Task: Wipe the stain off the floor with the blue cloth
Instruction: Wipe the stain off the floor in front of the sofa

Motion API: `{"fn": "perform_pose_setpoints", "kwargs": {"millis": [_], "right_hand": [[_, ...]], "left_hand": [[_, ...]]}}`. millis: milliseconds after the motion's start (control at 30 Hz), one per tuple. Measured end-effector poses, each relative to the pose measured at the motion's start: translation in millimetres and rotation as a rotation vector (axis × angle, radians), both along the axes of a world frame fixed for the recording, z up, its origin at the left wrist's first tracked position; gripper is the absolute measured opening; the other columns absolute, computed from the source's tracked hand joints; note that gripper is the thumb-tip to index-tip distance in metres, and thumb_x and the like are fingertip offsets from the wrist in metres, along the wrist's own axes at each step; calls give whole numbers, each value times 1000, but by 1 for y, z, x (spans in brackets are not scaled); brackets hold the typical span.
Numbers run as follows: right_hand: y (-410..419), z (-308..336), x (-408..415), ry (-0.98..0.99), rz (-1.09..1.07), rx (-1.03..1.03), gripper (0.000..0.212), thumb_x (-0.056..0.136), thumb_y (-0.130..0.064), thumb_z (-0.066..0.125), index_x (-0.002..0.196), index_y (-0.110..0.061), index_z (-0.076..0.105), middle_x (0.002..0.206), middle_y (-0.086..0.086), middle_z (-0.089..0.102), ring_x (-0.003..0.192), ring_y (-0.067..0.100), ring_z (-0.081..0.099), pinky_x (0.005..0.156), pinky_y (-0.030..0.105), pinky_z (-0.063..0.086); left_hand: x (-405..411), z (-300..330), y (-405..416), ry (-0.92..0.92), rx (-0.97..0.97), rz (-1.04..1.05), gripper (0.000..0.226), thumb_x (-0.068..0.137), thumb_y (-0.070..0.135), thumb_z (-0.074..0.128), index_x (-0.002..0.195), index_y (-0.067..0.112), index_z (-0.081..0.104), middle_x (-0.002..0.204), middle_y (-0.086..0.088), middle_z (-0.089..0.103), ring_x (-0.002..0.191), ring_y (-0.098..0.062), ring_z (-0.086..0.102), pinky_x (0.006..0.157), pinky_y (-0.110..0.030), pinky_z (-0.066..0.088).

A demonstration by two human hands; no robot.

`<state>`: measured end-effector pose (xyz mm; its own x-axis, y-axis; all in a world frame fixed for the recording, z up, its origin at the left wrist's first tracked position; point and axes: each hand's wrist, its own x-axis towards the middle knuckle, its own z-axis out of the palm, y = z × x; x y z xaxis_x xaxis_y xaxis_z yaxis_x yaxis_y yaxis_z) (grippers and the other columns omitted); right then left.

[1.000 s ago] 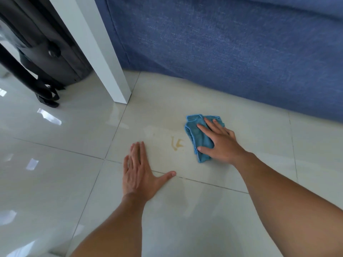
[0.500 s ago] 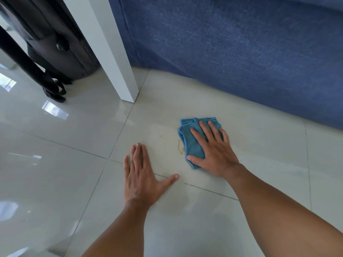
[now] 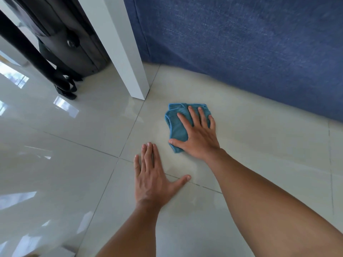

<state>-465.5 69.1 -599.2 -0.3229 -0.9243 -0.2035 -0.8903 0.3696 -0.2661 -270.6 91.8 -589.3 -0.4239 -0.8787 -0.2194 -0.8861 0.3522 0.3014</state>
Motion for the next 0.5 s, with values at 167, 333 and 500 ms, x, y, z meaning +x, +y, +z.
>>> {"fn": "perform_pose_setpoints", "kwargs": {"millis": [167,333,500], "right_hand": [[-23,3,23,-74,-203,-42,93,73,-85,48,152,-41,24,169,-2,1,155,28,-7,122,55,-5],[-32,3,30,-34,-206,-41,86,83,-82,40,156,-46,15,170,-5,-4,153,37,-8,119,62,-4],[-25,4,24,-72,-101,27,79,86,-79,39,155,-52,13,169,-7,-9,152,36,-19,118,62,-10]], "left_hand": [[-1,0,-1,5,-6,8,137,63,97,39,158,6,0,168,-9,-3,153,-19,-19,125,-43,-6],[0,1,-2,-3,-7,-2,136,64,96,38,158,7,-2,168,-9,-4,152,-19,-20,125,-44,-6],[2,1,-2,-23,-12,-8,135,65,97,35,158,6,0,168,-10,-2,153,-21,-17,125,-46,-3]]}}
